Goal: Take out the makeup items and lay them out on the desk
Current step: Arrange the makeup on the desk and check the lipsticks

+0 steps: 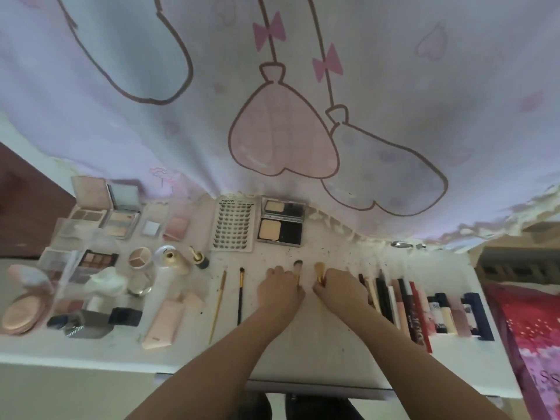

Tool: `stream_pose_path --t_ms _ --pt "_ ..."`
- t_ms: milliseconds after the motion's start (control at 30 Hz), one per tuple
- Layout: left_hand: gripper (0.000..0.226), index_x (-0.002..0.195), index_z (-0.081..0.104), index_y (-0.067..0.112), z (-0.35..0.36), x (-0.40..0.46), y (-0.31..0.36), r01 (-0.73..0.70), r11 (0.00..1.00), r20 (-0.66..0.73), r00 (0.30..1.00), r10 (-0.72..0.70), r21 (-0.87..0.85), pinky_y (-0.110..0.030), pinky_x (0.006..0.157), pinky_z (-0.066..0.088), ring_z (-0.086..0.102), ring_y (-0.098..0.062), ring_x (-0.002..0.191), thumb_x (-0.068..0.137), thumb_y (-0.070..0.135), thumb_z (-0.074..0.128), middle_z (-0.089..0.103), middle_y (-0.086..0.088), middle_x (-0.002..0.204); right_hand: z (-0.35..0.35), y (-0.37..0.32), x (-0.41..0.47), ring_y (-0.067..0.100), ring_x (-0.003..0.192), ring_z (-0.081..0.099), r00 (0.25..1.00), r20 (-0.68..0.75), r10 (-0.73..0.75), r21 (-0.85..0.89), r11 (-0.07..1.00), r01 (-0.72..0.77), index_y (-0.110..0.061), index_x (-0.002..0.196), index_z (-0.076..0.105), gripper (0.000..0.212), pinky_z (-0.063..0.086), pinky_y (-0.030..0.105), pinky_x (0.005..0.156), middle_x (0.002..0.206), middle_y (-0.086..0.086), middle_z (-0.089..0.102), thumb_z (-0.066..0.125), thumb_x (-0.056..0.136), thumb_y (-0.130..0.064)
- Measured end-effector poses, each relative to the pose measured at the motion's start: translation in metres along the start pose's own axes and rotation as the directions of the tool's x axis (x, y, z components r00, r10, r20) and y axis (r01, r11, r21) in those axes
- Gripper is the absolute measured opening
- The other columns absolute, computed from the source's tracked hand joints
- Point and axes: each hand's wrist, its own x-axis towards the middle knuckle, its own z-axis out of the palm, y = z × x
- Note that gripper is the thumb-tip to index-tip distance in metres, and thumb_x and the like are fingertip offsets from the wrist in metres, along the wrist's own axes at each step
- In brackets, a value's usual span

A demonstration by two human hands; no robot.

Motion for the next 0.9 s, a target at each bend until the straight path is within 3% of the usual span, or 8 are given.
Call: stream_pose_path --t_ms 233,600,733,900 --pt "0.040 0.124 0.051 0.013 -0.006 -0.016 -0.083 0.086 0.993 -0.027 0.996 -0.084 0.078 -0.032 0.085 0.045 0.042 -0.023 0.119 0.095 0.039 0.042 0.049 -0.007 0.125 0.039 -0.075 0.005 0.023 0.092 0.061 0.996 0.059 -0.061 -0.002 0.998 0.061 -0.018 0.105 0.057 0.027 0.040 0.027 0.063 0.100 0.005 0.064 0.046 0.090 -0.038" --pt "0.042 0.117 0.056 0.012 -0.011 -0.014 -0.126 -0.020 0.994 -0.060 0.998 0.026 0.110 -0.033 0.081 0.044 0.043 -0.024 0.114 0.096 0.044 0.039 0.050 -0.008 0.122 0.066 -0.116 0.004 0.026 0.094 0.061 0.997 0.033 -0.064 0.000 0.998 0.064 -0.021 0.108 0.054 0.030 0.037 0.028 0.064 0.102 0.006 0.065 0.039 0.094 -0.042" --pt "0.036 0.122 0.049 0.017 -0.013 -0.016 -0.118 -0.127 0.981 -0.118 0.982 0.145 0.146 -0.030 0.082 0.042 0.045 -0.021 0.111 0.097 0.039 0.038 0.052 -0.005 0.118 0.049 -0.096 0.001 0.022 0.087 0.060 1.000 0.014 0.016 0.007 1.000 -0.016 -0.016 0.102 0.059 0.040 0.038 0.028 0.064 0.098 0.004 0.064 0.034 0.095 -0.046" --pt "0.033 0.114 0.050 0.014 -0.016 -0.014 -0.051 -0.239 0.961 -0.101 0.962 0.253 0.137 -0.036 0.085 0.042 0.047 -0.023 0.106 0.097 0.037 0.034 0.053 -0.006 0.114 -0.002 -0.009 -0.003 0.019 0.073 0.051 0.989 -0.025 0.146 0.016 0.989 -0.145 -0.016 0.090 0.052 0.019 0.038 0.026 0.061 0.088 0.003 0.060 0.040 0.094 -0.029"
